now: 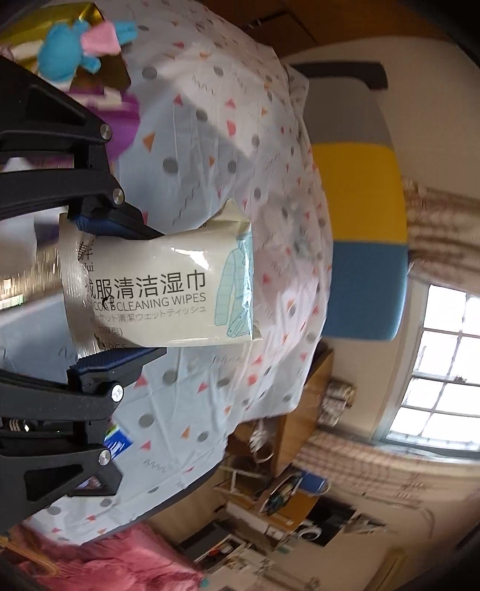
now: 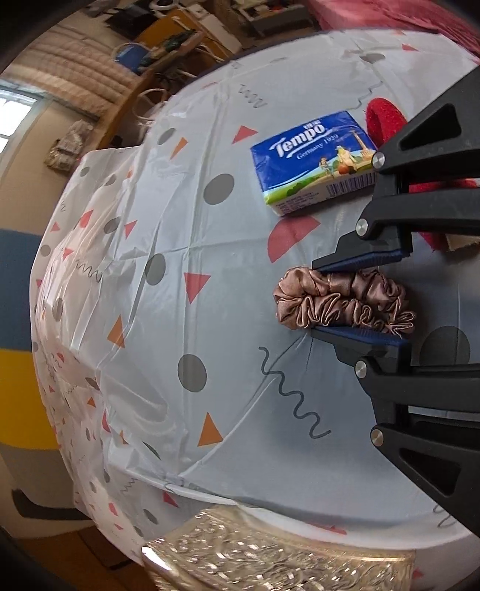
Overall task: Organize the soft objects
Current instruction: 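Carry the wipes pack over the gold tray with the left gripper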
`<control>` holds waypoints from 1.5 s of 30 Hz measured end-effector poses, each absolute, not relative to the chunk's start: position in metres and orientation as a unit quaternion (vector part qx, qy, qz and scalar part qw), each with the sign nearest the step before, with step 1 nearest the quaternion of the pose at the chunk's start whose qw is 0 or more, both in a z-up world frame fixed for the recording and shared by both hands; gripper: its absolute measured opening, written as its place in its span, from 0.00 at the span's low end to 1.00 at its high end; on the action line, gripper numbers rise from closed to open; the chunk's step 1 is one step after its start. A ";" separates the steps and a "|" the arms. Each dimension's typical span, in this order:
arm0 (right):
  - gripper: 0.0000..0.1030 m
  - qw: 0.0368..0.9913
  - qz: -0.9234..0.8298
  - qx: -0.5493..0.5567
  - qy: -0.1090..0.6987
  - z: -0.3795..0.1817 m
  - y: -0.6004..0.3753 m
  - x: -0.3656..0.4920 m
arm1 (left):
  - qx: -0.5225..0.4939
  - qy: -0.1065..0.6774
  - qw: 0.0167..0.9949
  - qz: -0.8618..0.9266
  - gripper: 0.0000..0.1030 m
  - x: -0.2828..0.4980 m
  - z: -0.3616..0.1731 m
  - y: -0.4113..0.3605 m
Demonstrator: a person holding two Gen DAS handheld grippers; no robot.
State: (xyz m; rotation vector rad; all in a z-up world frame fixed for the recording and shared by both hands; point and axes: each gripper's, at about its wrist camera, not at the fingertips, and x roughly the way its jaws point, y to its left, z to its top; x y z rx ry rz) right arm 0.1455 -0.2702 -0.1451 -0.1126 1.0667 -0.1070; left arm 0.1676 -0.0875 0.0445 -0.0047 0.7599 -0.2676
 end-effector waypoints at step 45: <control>0.18 0.850 -0.073 -0.284 0.437 -0.163 -0.213 0.121 | -0.080 0.353 0.917 0.168 0.50 -0.029 -0.029 0.237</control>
